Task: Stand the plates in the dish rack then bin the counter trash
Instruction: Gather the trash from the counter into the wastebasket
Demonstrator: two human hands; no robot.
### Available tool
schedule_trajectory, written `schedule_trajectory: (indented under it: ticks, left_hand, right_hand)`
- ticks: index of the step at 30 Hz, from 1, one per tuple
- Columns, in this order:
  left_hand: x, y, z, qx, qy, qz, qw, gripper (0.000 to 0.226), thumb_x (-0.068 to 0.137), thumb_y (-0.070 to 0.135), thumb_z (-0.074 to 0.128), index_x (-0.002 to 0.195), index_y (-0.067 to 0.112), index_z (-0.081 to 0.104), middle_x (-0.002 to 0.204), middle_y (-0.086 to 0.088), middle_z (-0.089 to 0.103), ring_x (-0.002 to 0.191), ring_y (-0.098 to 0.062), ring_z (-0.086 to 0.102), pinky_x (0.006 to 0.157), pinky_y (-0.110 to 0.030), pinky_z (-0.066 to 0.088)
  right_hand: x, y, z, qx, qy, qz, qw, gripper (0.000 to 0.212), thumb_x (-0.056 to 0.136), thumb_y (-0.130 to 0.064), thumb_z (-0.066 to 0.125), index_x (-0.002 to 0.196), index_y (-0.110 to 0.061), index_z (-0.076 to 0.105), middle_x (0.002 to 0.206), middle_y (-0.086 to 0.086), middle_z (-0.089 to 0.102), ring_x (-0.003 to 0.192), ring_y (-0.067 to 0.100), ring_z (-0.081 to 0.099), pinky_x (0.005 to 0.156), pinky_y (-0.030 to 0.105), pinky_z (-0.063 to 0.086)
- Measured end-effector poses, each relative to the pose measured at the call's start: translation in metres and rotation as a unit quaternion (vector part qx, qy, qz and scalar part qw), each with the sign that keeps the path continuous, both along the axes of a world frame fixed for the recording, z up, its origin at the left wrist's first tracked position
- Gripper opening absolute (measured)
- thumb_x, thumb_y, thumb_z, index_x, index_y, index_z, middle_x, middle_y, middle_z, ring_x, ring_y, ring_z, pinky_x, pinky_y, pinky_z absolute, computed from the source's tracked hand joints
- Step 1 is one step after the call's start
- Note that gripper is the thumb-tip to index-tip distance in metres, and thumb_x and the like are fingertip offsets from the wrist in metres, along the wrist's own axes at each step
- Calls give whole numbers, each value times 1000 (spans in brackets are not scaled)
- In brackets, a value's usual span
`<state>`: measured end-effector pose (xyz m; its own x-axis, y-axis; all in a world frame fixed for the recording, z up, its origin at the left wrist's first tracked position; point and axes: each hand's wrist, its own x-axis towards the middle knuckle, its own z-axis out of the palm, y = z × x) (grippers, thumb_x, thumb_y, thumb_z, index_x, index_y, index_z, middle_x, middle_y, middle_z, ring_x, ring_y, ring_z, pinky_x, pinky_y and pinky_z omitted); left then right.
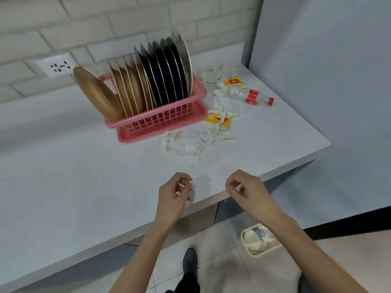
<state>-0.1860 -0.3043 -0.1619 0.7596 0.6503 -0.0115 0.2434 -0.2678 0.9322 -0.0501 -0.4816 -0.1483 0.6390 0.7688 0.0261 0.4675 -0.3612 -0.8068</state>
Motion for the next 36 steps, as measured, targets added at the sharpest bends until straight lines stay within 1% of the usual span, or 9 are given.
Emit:
schedule_trajectory:
  ticks: [4,9,12,15,17,20,23,30,36]
  left_hand:
    - [10,42,-9,24,5,9,1000,22,93,7,58,93,28,65,84,13,67,71,-16,64,65,-23,51]
    - [28,93,-21,95,45,-18,994,34,85,8,68,106,33,59,105,21,61,79,-4,61,71,-17,48]
    - [37,123,-25,153,83,-37,984,45,81,16,72,121,31,56,121,25,49,76,-4,61,72,-28,53]
    - [52,151,-27,204,134,-67,967,64,79,26,76,136,31,48,139,21,38,70,-8,59,68,-30,53]
    - [63,166,-28,233,178,-101,951,76,78,34,78,143,30,40,146,18,31,85,-11,59,71,-30,53]
    - [78,184,-32,258,228,-152,927,88,77,42,78,149,28,31,152,16,27,112,-14,57,83,-33,52]
    - [84,191,-36,254,242,-167,921,81,78,44,77,146,27,36,146,16,36,108,-12,57,84,-31,50]
    - [81,193,-39,227,176,-122,950,22,82,26,75,101,20,66,102,8,60,88,-16,57,74,-34,51]
    - [65,190,-37,221,121,-82,964,12,79,10,74,88,15,67,87,4,61,73,-15,56,67,-43,52]
  right_hand:
    - [15,34,7,-23,-26,26,999,20,91,-4,58,80,-20,62,87,-5,62,84,11,59,66,13,43]
    - [38,74,6,-72,-76,55,993,12,91,-12,61,87,-24,61,92,-8,60,82,9,60,67,11,41]
    - [51,98,2,-106,-106,73,986,12,90,-18,65,98,-25,61,101,-8,57,78,7,60,69,21,48]
    - [62,122,0,-149,-132,87,976,29,89,-19,66,117,-21,61,116,-6,52,72,10,61,77,31,52]
    - [70,138,-2,-173,-143,91,970,40,90,-18,66,129,-21,56,125,-4,49,75,16,64,82,36,52]
    - [79,159,-7,-209,-158,94,960,52,91,-21,65,139,-22,48,131,-1,46,97,23,63,85,36,51]
    - [84,173,-14,-249,-162,100,950,55,90,-23,66,141,-22,45,130,2,45,103,27,62,84,38,52]
    - [84,176,-22,-228,-157,81,958,30,91,-20,62,120,-16,60,112,3,54,94,28,61,77,39,51]
    - [84,166,-16,-146,-148,23,978,33,92,-23,62,124,-18,60,109,3,59,94,24,60,72,35,49]
